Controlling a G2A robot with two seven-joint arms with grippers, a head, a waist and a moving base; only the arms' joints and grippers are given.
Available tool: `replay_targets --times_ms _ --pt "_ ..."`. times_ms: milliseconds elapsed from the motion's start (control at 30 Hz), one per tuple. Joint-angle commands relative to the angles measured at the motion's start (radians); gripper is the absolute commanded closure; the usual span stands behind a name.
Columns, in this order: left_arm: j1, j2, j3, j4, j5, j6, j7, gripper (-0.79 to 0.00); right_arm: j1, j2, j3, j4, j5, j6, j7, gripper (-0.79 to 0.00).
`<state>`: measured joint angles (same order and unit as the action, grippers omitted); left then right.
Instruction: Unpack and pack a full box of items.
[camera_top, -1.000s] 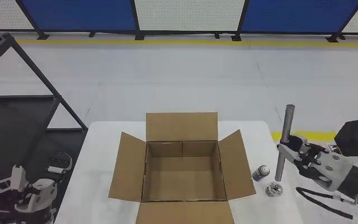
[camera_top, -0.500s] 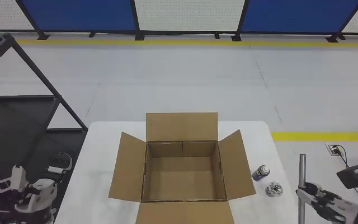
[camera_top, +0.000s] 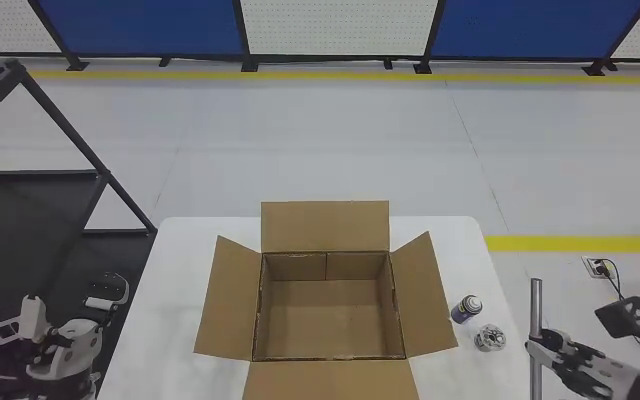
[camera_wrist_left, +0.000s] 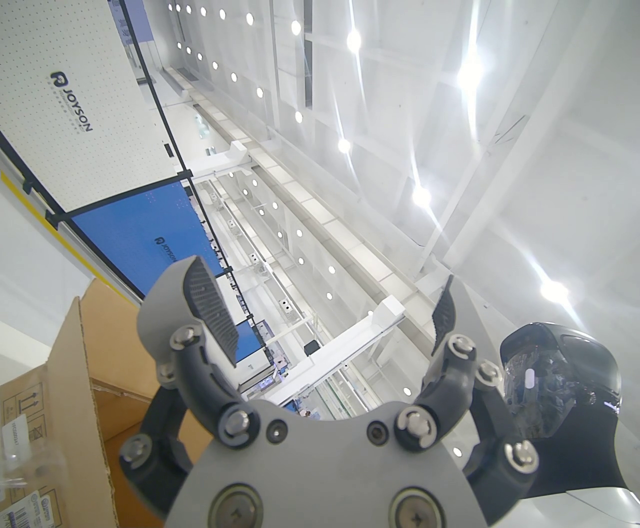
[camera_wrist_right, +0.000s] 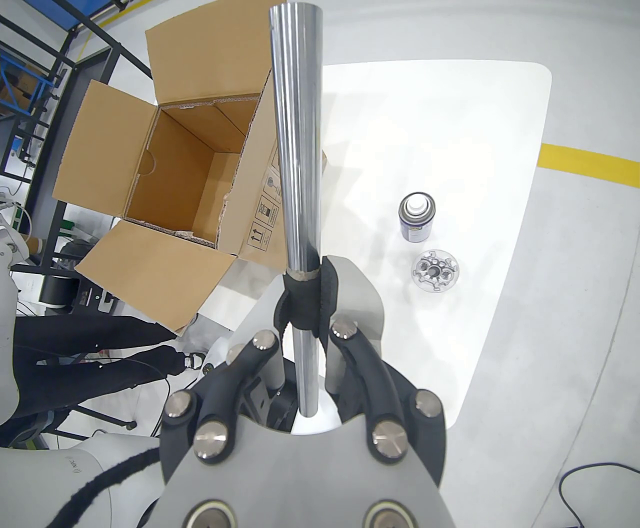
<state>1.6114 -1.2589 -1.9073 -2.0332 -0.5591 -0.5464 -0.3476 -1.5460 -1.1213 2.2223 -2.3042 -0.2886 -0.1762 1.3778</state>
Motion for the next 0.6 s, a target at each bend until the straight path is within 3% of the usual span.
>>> replay_targets --times_ms 0,300,567 --pt "0.000 0.000 0.000 0.000 0.000 0.000 0.000 -0.785 -0.019 0.005 -0.033 0.007 -0.032 -0.018 0.001 0.000" --pt "0.000 0.000 0.000 0.000 0.000 0.000 0.000 -0.785 -0.068 0.028 -0.187 0.073 -0.168 -0.094 0.054 0.000" --pt "0.000 0.000 0.000 0.000 0.000 0.000 0.000 -0.785 -0.038 0.041 -0.385 0.107 -0.401 -0.023 0.036 0.000"
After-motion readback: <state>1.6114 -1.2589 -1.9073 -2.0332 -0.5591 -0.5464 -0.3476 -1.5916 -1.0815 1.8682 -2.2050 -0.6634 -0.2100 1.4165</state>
